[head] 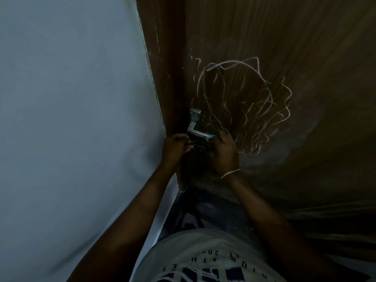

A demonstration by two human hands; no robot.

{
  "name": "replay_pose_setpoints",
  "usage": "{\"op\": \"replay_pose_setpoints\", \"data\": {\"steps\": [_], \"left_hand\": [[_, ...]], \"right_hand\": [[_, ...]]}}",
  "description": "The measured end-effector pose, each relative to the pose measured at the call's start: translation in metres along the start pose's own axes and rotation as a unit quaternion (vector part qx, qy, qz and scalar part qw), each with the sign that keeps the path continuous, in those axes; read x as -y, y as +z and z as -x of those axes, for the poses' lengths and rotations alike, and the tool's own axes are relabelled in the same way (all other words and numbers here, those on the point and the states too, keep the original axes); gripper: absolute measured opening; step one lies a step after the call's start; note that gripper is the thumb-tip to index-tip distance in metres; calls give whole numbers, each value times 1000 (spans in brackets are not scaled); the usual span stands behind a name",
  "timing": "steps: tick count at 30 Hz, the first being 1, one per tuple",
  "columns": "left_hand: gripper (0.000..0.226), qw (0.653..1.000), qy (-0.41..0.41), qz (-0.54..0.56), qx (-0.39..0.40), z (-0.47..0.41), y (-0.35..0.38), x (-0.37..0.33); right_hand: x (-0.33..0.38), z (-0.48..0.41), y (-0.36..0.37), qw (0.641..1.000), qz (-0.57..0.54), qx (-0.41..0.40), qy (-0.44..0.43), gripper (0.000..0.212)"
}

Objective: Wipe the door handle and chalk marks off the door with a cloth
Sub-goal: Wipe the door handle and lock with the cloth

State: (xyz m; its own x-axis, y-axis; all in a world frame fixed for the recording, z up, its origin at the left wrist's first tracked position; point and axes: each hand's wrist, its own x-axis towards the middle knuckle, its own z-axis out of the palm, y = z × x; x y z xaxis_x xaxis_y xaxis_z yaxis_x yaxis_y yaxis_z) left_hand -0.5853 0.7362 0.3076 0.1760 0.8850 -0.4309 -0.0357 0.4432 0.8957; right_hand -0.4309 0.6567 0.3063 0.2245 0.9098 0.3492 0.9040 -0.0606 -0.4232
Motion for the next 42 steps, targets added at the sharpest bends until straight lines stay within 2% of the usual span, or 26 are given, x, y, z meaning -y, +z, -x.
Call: {"op": "replay_pose_setpoints", "data": {"steps": [2,6,11,17,21,25,29,34,39,42], "left_hand": [[10,1000,9,-4,-6,0,-1,2],[26,1000,8,-15,3,1,1,2],[32,1000,10,-18,6,3,-1,1],[36,1000,7,-27,9,6,5,-3],[44,1000,-13,-6,12,7,4,-6],[50,999,-16,-9,29,11,5,-10],[52,999,-21,-23,44,13,2,-16],[52,998,-21,-30,48,18,1,-23],[55,996,-27,-51,70,19,-3,-27],[59,994,-24,-77,74,19,-5,-26]], "right_hand": [[10,-9,0,1000,4,-3,-11,33],[19,-10,3,998,44,45,-18,33],[5,-9,-1,997,69,-9,-12,30],[3,0,13,985,173,-3,-17,32],[2,-3,15,983,169,-65,-21,32],[11,-7,28,980,188,-33,-52,33],[1,-3,27,981,173,-72,-47,31],[25,-14,32,980,189,-26,-53,24],[20,-13,28,979,192,-52,-40,25],[32,-18,36,980,192,-31,-52,23]]}}
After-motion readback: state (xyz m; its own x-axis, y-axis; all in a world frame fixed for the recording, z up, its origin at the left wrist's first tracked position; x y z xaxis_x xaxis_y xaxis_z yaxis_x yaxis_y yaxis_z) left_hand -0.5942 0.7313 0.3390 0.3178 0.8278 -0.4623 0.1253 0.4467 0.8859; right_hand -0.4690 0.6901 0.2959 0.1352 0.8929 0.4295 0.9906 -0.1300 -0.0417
